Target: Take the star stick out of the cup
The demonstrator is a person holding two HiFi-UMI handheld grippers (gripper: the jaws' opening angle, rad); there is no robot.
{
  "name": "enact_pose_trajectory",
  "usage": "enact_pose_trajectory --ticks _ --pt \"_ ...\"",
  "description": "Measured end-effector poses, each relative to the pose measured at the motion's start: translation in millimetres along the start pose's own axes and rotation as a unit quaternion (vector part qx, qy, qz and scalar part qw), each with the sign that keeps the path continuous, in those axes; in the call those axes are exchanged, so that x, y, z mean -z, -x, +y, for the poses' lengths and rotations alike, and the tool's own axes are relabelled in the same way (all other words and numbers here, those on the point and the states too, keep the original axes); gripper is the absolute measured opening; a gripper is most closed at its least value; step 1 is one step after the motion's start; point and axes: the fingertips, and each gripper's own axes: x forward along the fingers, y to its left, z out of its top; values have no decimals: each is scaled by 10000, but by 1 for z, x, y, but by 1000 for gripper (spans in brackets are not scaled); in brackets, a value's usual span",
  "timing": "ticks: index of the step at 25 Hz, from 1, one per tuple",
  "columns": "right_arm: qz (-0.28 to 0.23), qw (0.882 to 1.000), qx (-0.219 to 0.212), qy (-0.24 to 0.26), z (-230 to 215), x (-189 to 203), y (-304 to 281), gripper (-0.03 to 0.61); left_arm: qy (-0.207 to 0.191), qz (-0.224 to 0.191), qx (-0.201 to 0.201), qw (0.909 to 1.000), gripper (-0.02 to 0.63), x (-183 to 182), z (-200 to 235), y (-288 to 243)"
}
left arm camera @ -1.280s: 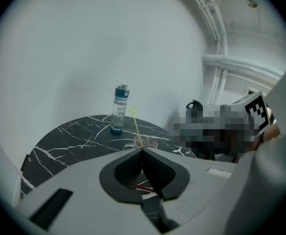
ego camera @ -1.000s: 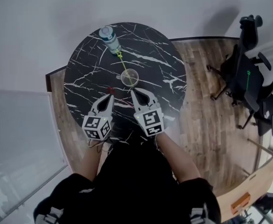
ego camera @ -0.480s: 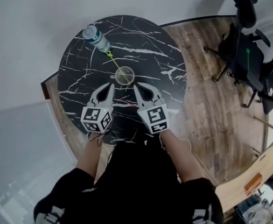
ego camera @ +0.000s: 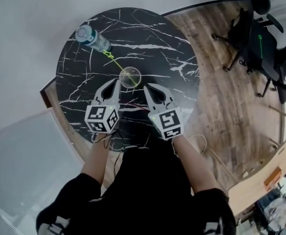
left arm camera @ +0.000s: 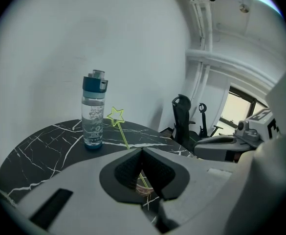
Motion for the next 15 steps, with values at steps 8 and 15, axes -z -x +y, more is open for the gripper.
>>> enact_pose_trajectory --ticks 8,15 --pt "137 9996 157 -181 -2 12 -6 -3 40 262 93 9996 -2 6 15 -28" --pt "289 9989 274 -265 -6 26 -6 -4 487 379 259 9978 27 7 25 -47"
